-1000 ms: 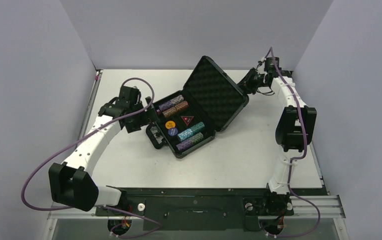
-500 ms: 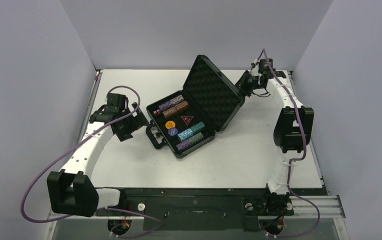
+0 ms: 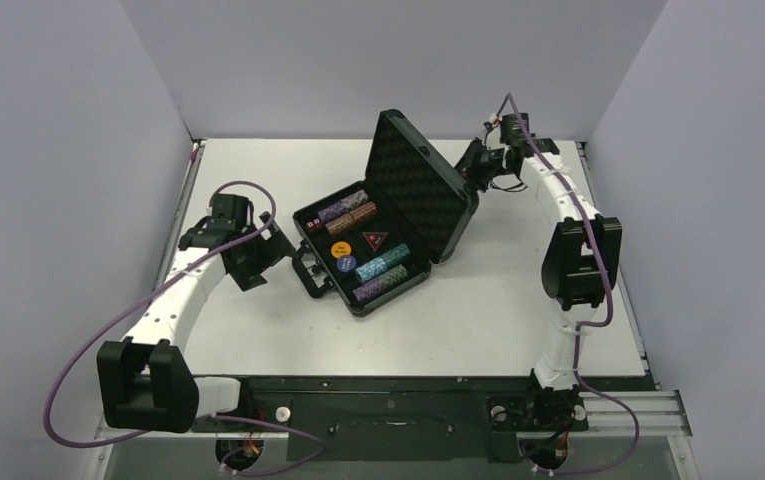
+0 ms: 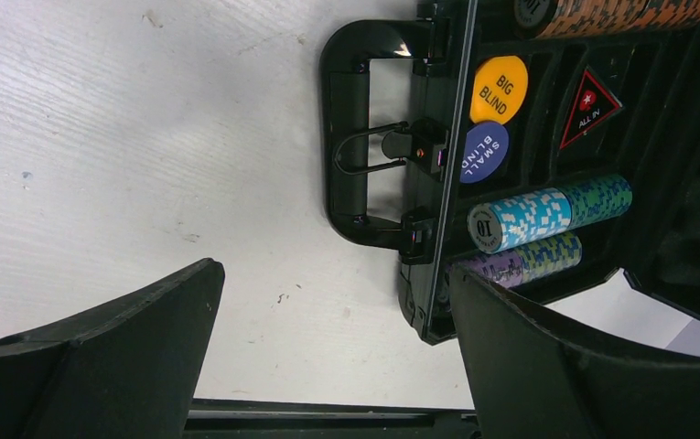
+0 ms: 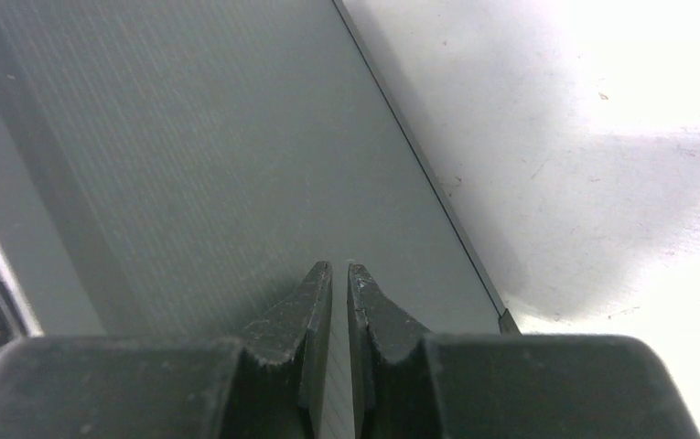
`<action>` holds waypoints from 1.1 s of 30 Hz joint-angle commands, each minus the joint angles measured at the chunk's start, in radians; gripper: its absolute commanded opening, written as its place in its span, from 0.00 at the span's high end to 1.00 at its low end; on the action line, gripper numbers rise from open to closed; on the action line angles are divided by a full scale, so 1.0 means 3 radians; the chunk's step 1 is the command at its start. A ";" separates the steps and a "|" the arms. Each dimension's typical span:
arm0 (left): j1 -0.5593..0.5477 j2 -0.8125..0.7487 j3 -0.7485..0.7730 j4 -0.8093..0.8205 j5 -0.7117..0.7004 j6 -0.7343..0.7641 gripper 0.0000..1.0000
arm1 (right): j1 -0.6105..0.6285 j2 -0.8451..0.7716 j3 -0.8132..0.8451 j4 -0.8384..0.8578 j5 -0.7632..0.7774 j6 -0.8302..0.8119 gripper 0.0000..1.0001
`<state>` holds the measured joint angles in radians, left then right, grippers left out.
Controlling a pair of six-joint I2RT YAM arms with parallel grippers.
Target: Pack up texas hold em set
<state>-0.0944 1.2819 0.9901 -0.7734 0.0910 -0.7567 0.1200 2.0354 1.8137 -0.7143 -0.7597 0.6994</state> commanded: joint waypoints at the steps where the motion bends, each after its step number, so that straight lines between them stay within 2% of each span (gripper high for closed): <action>1: 0.0032 -0.0069 -0.0024 0.0212 0.0167 0.0000 0.09 | 0.0074 -0.0088 0.0262 0.0080 -0.0087 0.0106 0.91; 5: -0.0011 0.0005 0.0040 0.0514 0.0548 0.0084 0.17 | 0.0102 -0.0075 0.0299 0.0096 -0.0095 0.0141 0.91; 8: -0.0101 0.0163 0.0165 0.0585 0.0611 0.0128 0.23 | 0.0118 -0.0085 0.0300 0.0088 -0.0096 0.0152 0.91; 13: -0.0393 0.0459 0.0490 0.0742 0.0762 0.0191 0.25 | 0.0170 -0.0102 0.0318 0.0081 -0.0105 0.0173 0.91; 19: -0.0572 0.0936 0.0914 0.1173 0.1142 -0.0031 0.31 | 0.0244 -0.0132 0.0330 0.0055 -0.0102 0.0179 0.91; 24: -0.0703 0.1231 0.1238 0.1341 0.1243 -0.0270 0.34 | 0.0322 -0.0161 0.0301 0.0039 -0.0089 0.0173 0.91; 29: -0.0750 0.1452 0.1406 0.1410 0.1277 -0.0408 0.46 | 0.0401 -0.0193 0.0244 0.0038 -0.0066 0.0159 0.91; 33: -0.0764 0.1551 0.1475 0.1474 0.1360 -0.0507 0.60 | 0.0438 -0.0203 0.0225 0.0040 -0.0051 0.0149 0.91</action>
<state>-0.3210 1.7241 1.3716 -0.4030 0.4549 -0.8627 0.2314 2.0354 1.8683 -0.7067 -0.7601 0.7452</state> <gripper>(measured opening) 0.450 0.096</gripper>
